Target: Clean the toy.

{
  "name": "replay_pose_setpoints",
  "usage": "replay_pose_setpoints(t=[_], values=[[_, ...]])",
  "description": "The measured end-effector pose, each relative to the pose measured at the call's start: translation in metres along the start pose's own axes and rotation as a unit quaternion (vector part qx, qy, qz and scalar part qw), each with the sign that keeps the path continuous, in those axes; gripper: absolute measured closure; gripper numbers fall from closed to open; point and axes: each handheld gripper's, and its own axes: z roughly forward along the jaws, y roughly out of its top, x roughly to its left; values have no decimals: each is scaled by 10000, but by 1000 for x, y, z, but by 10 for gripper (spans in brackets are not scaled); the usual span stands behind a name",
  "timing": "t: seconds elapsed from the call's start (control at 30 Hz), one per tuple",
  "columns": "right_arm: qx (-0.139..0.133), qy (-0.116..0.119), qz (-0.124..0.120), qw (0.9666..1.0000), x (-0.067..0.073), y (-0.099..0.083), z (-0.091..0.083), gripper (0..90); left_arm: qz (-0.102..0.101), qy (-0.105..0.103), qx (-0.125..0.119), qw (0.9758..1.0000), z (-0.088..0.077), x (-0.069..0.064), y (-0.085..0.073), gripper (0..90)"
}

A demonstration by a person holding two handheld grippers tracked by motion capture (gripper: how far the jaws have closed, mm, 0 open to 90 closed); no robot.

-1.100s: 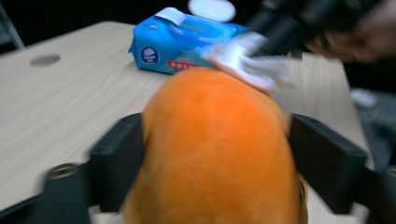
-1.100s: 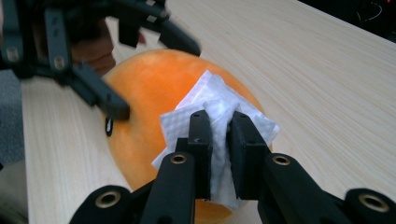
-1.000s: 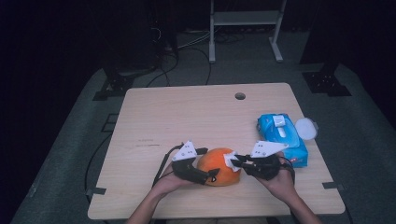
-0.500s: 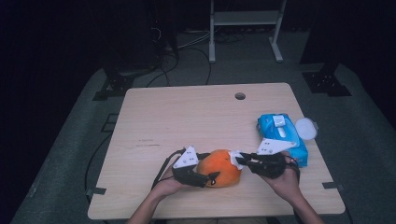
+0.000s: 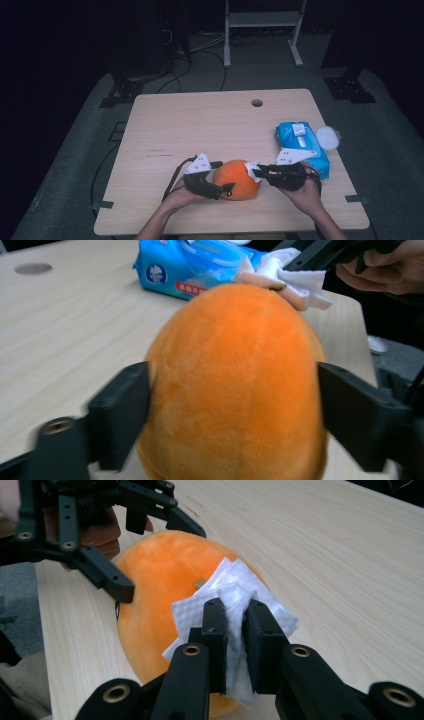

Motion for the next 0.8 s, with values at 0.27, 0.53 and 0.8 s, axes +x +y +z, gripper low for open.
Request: replay_pose_setpoints(t=[0.27, 0.53, 0.8], values=[[2, 2, 153, 9999, -7, -4, -3, 793, 253, -97, 50, 9996, -4, 1, -1, 277], [-146, 146, 109, 9997, -2, 5, 0, 793, 493, -22, 79, 9987, -3, -7, 3, 232], [-112, 146, 157, 9997, -3, 4, -3, 793, 581, -38, 105, 9982, -1, -8, 4, 252]])
